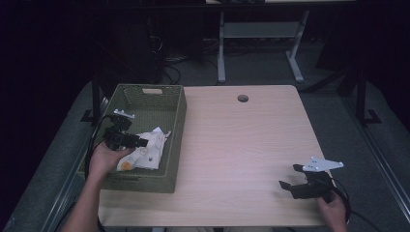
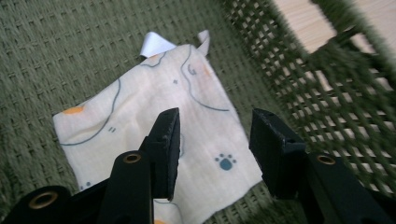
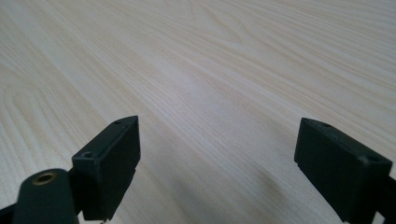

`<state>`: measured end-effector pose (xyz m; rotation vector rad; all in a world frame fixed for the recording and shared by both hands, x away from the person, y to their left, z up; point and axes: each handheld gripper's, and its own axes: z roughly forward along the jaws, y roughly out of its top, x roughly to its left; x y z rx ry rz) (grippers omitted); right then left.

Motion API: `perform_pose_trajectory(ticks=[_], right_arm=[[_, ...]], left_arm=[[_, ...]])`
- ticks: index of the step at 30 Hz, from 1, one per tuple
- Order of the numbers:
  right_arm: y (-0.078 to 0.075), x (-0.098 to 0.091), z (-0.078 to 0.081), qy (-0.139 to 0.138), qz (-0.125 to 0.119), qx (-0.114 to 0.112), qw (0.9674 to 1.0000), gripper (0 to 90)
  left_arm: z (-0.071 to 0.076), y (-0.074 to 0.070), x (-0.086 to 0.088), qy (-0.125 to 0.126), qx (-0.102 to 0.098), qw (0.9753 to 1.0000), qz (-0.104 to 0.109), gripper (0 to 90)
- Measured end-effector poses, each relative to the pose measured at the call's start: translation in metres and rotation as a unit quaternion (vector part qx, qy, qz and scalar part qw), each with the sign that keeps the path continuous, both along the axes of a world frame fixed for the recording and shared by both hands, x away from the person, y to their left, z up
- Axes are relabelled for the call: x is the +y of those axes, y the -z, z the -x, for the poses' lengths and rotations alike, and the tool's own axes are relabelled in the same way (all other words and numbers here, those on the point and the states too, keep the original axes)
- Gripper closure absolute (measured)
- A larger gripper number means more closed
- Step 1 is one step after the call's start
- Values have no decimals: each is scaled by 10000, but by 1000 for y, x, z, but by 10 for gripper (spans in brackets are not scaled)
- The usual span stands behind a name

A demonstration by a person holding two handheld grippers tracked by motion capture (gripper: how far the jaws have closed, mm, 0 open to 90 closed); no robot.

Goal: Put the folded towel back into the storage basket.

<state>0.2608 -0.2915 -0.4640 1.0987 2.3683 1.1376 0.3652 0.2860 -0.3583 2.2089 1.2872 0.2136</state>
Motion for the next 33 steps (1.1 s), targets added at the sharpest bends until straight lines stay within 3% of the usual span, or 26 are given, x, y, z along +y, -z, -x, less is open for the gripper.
perform_pose_trajectory(ticks=[1,3,6,7,8,9,10,11,13,14,15,16,18,19,21,22,24,26,27,28,32,33], right_arm=[[0,0,0,-16,-62,4,10000,137],[0,1,0,-3,-49,-11,10000,138],[0,2,0,0,-42,12,10000,137],[0,2,0,0,-42,12,10000,137],[0,2,0,8,-29,37,10000,138],[0,2,0,-10,-19,11,10000,138],[0,2,0,-12,-23,7,10000,137],[0,2,0,0,-27,3,10000,137],[0,1,0,17,-30,0,10000,137],[0,1,-1,20,-34,5,10000,137],[0,2,-1,26,-32,8,10000,137],[0,2,-1,26,-32,8,10000,137],[0,2,-1,30,-24,6,10000,138],[0,2,-1,27,-19,-1,10000,138],[0,3,-1,23,-16,-11,10000,137],[0,3,-1,20,-19,-11,10000,137],[0,3,-1,13,-18,-10,10000,137],[-1,3,-1,22,-4,-15,10000,137],[-1,3,-1,22,-5,-23,10000,137],[-1,3,-1,29,-7,-28,10000,137],[-1,4,0,24,6,-16,10000,137],[-1,4,0,20,8,-25,10000,138]], left_arm=[[4,0,2,0,-44,9999,148,543],[5,-1,3,9,-50,9997,234,543],[10,-1,7,-70,-93,9977,664,543],[10,-1,7,-70,-93,9977,664,543],[11,-3,11,-94,-91,9954,945,542],[12,-3,12,-113,-102,9939,1091,542],[12,-3,12,-113,-102,9939,1091,542],[13,-3,16,-119,-83,9898,1416,541],[13,-2,19,-120,-26,9857,1682,530],[13,-1,21,-50,17,9825,1863,517],[13,0,22,26,43,9801,1986,506],[13,0,22,26,43,9801,1986,500],[14,2,25,145,78,9732,2295,483],[14,2,26,161,50,9711,2381,482],[15,2,26,178,44,9703,2411,480],[15,1,27,256,44,9682,2488,478],[15,0,26,281,33,9678,2503,480],[17,-2,25,365,-1,9651,2595,480],[17,-3,24,363,-20,9655,2580,485],[18,-4,23,346,-30,9678,2494,494],[21,-6,18,395,-57,9699,2401,495],[21,-7,18,442,-52,9693,2416,495]])
